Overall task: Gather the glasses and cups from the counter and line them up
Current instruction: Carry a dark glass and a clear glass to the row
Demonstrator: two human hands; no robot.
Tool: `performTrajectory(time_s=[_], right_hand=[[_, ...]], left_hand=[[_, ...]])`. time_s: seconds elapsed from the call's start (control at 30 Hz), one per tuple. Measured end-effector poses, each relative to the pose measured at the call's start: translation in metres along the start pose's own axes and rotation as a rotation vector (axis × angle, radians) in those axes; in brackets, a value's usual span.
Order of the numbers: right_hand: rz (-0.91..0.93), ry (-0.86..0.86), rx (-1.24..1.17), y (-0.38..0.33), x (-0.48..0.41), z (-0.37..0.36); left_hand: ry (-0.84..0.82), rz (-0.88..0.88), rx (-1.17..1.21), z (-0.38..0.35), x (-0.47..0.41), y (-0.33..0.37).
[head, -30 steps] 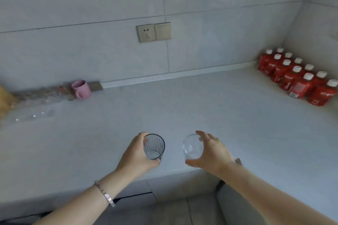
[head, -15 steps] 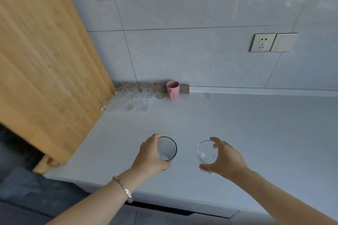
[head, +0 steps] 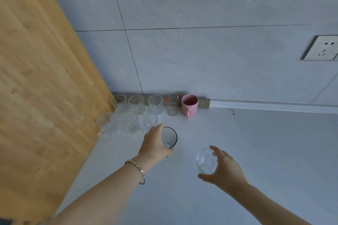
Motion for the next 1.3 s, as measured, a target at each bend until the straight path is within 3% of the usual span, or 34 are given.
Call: performTrajectory(time_s=[0.33,0.77,0.93,1.07,1.17,1.3], right_hand=[[-0.101,0.021,-0.066,0.029,-0.102,-0.002],[-0.399,0.259,-0.189,0.010,-0.165,-0.039],[-0.536,0.336,-0.408,0.002,-0.164,-0.063],[-0.539,0.381,-0.485,0.001,-0.163,-0.070],[-0.507,0.355,-0.445,-0.002,-0.163,-0.070],[-0.536,0.162,-0.394,0.000,-0.143,-0.076]], left_hand=[[-0.017,0.032,-0.032,-0.017,-0.117,0.020],[-0.176,-0.068,-0.246,-0.035,-0.148,0.010],[-0.190,-0.124,-0.275,-0.038,-0.153,0.006],[-0.215,-0.154,-0.279,-0.040,-0.154,0.005],[-0.231,-0.191,-0.297,-0.041,-0.153,0.008],[-0.256,-0.248,-0.406,-0.041,-0.141,0.010]])
Point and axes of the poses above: each hand's wrist, its own x-axis away from the middle knuckle, its own z-axis out of the back of the hand, y = z × x, the point moved 9 cm from there along -x, towards the middle knuckle, and after that the axes turned 8 degrees about z, right-handed, at the moved point
